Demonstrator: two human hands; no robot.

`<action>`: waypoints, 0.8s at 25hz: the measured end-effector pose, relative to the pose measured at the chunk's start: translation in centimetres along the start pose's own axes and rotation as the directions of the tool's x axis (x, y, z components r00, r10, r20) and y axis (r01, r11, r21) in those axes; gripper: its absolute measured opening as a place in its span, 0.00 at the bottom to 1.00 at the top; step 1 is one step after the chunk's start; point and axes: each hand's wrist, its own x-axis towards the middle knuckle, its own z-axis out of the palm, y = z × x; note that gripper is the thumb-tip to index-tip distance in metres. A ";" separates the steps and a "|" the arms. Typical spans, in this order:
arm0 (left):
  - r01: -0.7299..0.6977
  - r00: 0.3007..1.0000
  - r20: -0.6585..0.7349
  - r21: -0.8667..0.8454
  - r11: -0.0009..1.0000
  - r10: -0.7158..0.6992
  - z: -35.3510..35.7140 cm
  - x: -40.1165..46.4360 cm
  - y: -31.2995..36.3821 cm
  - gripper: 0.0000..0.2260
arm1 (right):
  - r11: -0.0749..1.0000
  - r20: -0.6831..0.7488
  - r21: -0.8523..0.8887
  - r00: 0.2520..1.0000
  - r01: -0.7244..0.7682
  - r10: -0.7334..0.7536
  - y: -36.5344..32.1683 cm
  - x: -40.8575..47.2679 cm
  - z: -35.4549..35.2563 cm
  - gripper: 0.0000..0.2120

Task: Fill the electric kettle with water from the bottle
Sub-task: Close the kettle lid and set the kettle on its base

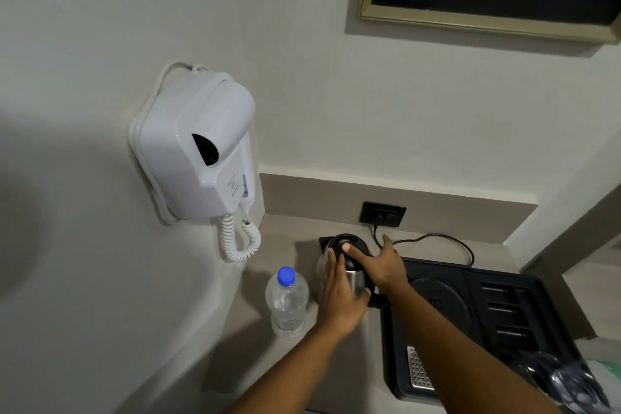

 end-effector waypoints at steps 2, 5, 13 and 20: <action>0.002 1.000 0.002 -0.019 1.000 -0.002 0.1 0.1 -0.6 0.39 | 0.993 0.028 0.045 0.994 0.108 -0.109 2.1 -0.9 -1.0 0.52; -0.017 1.000 -0.016 -0.001 1.000 0.017 0.6 0.1 -0.6 0.38 | 0.966 0.035 -0.110 0.972 0.235 -0.232 4.6 -2.0 -1.6 0.19; -0.257 0.965 -0.016 0.127 0.958 0.261 0.8 -0.6 1.2 0.38 | 0.919 0.091 -0.139 0.929 0.368 -0.358 4.3 -2.5 -7.4 0.14; -0.405 0.914 0.091 0.260 0.877 0.395 3.2 2.8 6.9 0.32 | 0.870 0.101 -0.174 0.887 0.461 -0.450 7.9 -1.9 -19.2 0.10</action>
